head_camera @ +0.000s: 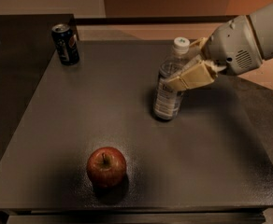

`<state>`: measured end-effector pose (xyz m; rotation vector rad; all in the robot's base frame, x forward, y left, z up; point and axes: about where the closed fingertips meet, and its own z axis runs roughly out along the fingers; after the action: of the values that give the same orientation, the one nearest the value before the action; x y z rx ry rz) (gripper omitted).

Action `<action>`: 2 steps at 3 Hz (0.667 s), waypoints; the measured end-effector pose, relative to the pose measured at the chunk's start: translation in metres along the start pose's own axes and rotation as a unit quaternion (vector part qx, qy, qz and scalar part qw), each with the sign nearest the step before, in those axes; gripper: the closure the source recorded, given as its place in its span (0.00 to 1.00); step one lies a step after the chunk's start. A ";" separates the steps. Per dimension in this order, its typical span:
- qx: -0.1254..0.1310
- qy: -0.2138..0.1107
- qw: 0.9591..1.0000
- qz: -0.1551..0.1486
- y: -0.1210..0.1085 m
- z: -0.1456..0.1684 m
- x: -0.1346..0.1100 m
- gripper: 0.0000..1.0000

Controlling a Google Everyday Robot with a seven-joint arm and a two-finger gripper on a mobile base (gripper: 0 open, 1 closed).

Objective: Move blue plastic bottle near apple

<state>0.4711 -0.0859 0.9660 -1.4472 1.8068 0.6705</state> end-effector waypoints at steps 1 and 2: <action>-0.030 -0.001 0.999 -0.012 0.026 0.002 -0.001 1.00; -0.056 0.012 0.998 -0.026 0.049 0.005 -0.004 1.00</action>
Offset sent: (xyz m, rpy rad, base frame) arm -0.0715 0.0233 -0.0036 -0.0540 0.0545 0.1842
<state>0.4252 -0.0687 0.9642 -1.5774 1.7681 0.7396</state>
